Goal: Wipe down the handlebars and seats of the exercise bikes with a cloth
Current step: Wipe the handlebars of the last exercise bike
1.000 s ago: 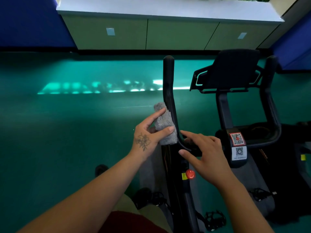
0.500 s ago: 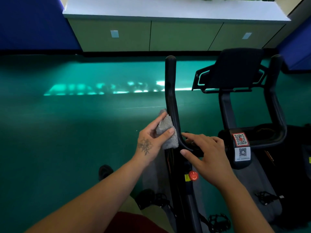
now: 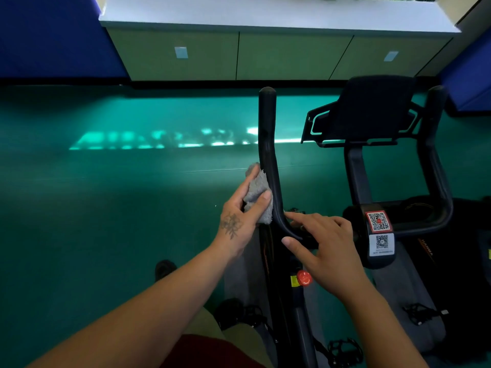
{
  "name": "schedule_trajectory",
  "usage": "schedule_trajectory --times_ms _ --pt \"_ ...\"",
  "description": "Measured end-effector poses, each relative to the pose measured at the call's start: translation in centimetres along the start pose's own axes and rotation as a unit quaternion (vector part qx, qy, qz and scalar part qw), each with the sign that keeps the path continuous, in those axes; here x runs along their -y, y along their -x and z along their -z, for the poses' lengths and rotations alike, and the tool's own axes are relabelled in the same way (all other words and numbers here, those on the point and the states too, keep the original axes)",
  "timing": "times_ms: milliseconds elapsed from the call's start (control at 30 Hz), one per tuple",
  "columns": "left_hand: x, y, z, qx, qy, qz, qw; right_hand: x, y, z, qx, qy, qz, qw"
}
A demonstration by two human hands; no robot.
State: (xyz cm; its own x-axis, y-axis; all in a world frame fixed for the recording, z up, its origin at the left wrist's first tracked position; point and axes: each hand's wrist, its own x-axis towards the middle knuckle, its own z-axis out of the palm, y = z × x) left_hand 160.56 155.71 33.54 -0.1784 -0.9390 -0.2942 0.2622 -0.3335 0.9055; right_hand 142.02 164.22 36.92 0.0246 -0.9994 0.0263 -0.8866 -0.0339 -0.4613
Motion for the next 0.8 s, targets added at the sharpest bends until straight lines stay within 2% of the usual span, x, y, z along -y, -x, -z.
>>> schedule_trajectory --times_ms 167,367,633,800 --pt "-1.4 -1.1 -0.8 -0.023 -0.005 -0.012 1.0 -0.1 0.0 0.0 -0.001 0.012 0.003 1.0" --pt "-3.9 -3.7 -1.5 -0.033 0.039 -0.003 0.999 0.0 0.1 0.0 -0.001 0.005 -0.002 1.0" --pt "-0.8 -0.7 -0.7 -0.024 0.049 0.03 0.998 0.1 0.1 -0.1 -0.008 0.007 0.0 1.0" --pt "-1.7 -2.8 -0.9 -0.03 0.055 0.024 0.998 0.0 0.1 -0.1 -0.005 0.006 -0.004 1.0"
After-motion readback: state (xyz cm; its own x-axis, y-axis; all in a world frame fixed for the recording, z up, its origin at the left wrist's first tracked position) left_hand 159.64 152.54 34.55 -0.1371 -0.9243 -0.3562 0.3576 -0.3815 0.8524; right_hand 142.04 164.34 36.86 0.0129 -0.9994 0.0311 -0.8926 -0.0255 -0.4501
